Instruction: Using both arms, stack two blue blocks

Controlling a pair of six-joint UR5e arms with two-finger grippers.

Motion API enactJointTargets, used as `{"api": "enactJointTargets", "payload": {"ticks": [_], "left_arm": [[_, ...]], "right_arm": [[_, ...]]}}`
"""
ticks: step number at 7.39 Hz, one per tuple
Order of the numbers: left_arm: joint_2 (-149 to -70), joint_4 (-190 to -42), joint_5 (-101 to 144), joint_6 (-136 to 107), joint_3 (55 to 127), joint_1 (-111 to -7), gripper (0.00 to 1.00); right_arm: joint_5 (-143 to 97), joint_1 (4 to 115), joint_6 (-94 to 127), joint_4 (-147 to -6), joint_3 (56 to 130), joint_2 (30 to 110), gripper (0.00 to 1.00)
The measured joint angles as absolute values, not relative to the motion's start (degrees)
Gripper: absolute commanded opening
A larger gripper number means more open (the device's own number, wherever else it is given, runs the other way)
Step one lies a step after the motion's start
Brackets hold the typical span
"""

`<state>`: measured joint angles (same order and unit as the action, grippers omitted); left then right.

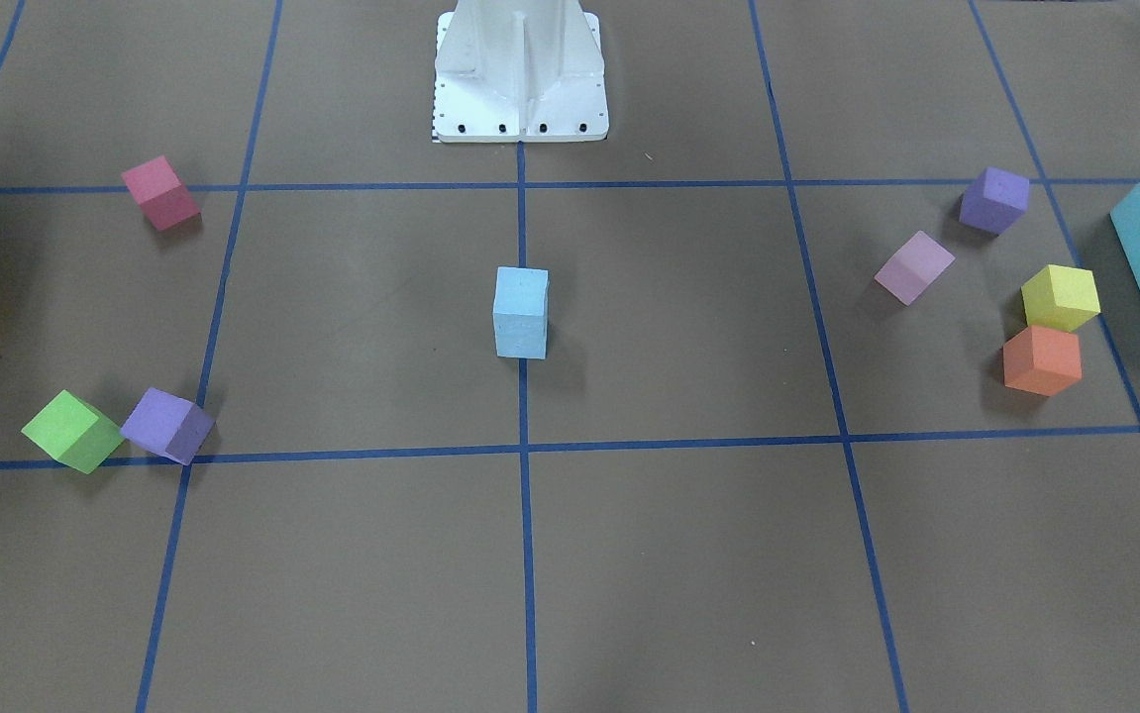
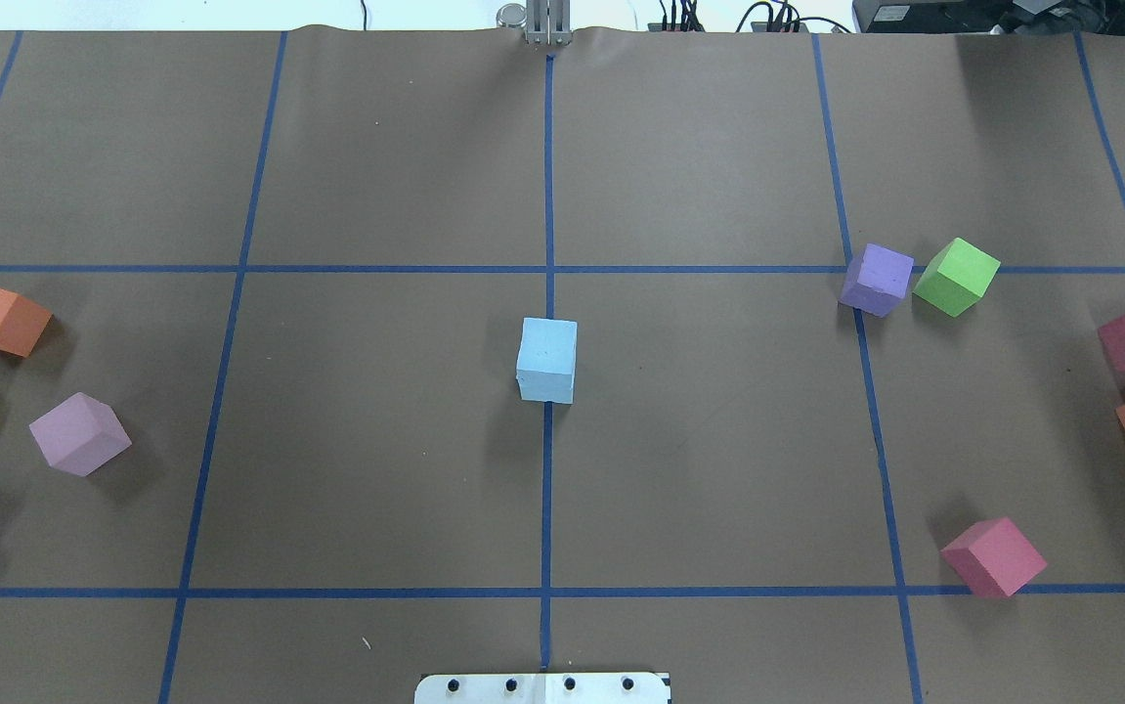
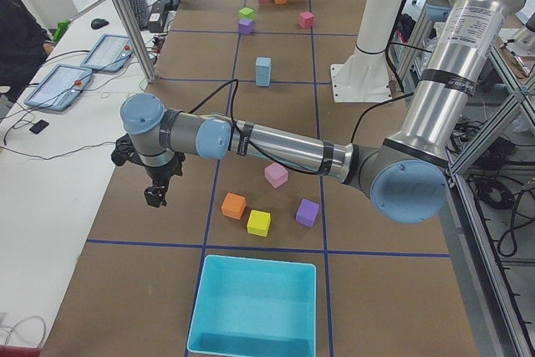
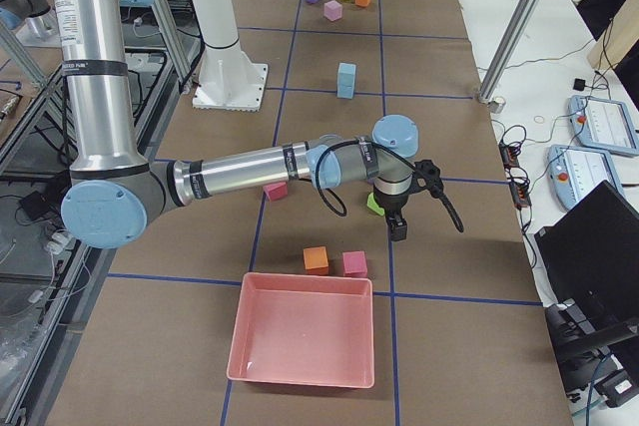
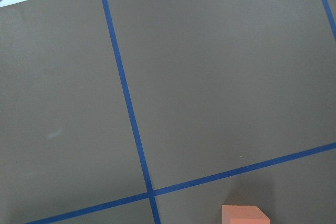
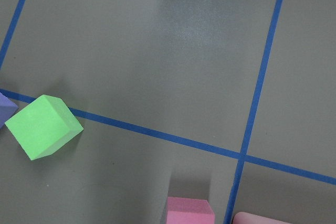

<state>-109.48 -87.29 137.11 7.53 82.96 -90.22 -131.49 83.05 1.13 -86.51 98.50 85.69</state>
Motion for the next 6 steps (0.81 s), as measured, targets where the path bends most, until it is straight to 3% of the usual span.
{"api": "enactJointTargets", "payload": {"ticks": [6], "left_arm": [[-107.98,-90.29,136.99,7.28,82.83,-90.60,0.98]], "right_arm": [[-129.49,83.41,1.57,-86.66,97.97,85.18,1.00]]}}
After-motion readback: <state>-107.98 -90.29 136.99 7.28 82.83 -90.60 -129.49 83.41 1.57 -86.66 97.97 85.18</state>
